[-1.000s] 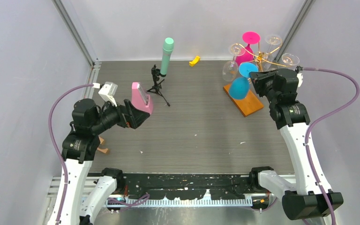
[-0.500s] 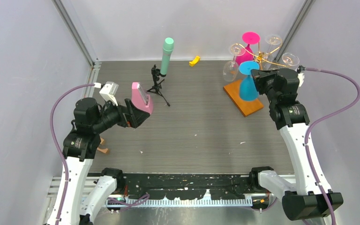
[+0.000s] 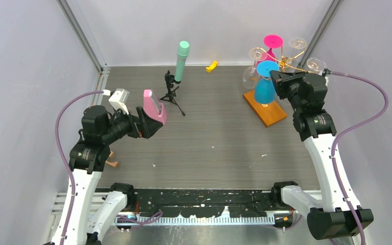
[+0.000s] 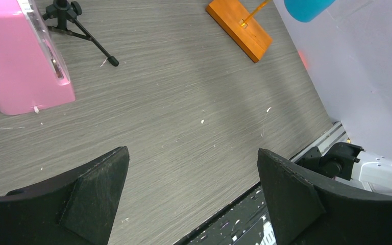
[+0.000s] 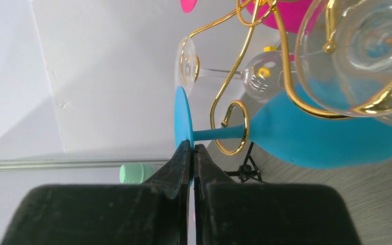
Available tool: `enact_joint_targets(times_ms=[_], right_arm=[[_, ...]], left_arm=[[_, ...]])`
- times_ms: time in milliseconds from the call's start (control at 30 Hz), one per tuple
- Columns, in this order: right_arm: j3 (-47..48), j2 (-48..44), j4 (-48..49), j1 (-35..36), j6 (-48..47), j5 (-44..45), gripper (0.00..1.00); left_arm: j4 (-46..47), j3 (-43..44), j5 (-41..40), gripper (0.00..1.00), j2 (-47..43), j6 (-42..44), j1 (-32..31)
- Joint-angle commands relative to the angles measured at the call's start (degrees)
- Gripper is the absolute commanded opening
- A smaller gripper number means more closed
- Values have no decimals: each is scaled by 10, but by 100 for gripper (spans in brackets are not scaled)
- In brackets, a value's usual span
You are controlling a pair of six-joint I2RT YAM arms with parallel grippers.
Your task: Take the wine glass off the wine glass rack
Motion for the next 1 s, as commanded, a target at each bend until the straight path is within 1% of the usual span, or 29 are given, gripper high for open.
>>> enact_joint_targets(times_ms=[0,200,467,600,667,800,967], right_arm=[[0,10,62,-2,15,-12,0],[7,35,83,-2,26,-23,0],[20,43,80,0,12,39,0],[14,25,62,1,22,88,0],[2,0,60,1,29,112,0],[-8,-26,46,1,35,129,0],[-6,-43,18,1,45,127,0]], left_arm=[[2,6,-1,100,-3,6,1],[-3,11,1,100,1,7,0],[-12,10,5,100,7,6,1],[-18,11,3,100,9,7,1],[-27,12,9,100,10,18,1],[-50,22,9,100,13,36,0],[-53,22,5,100,10,36,1]])
